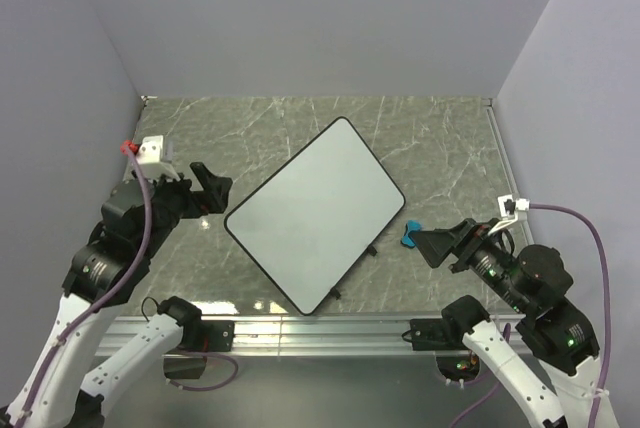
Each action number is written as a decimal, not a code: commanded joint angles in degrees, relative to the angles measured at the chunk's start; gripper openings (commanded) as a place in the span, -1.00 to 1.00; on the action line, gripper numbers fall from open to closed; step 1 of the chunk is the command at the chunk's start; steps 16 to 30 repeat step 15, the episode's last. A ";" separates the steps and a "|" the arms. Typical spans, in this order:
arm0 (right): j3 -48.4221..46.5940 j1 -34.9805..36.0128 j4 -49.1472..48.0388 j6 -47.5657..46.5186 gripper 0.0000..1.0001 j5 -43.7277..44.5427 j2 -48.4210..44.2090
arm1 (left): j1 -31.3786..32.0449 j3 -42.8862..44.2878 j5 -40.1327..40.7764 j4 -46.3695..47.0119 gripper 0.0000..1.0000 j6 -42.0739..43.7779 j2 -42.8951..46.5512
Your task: Erase the whiteboard
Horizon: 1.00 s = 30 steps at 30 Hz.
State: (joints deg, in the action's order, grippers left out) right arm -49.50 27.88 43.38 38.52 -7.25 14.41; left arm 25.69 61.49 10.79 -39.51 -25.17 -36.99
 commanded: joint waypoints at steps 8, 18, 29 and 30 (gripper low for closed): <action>2.12 0.07 -0.31 0.68 0.99 -2.51 -0.45 | 0.15 -1.37 -0.85 -4.26 0.99 -1.11 4.47; 0.81 0.16 -1.45 -1.34 0.99 -3.05 2.81 | 0.15 -3.57 -1.21 -0.67 0.99 -0.06 6.14; 0.81 0.16 -1.45 -1.34 0.99 -3.05 2.81 | 0.15 -3.57 -1.21 -0.67 0.99 -0.06 6.14; 0.81 0.16 -1.45 -1.34 0.99 -3.05 2.81 | 0.15 -3.57 -1.21 -0.67 0.99 -0.06 6.14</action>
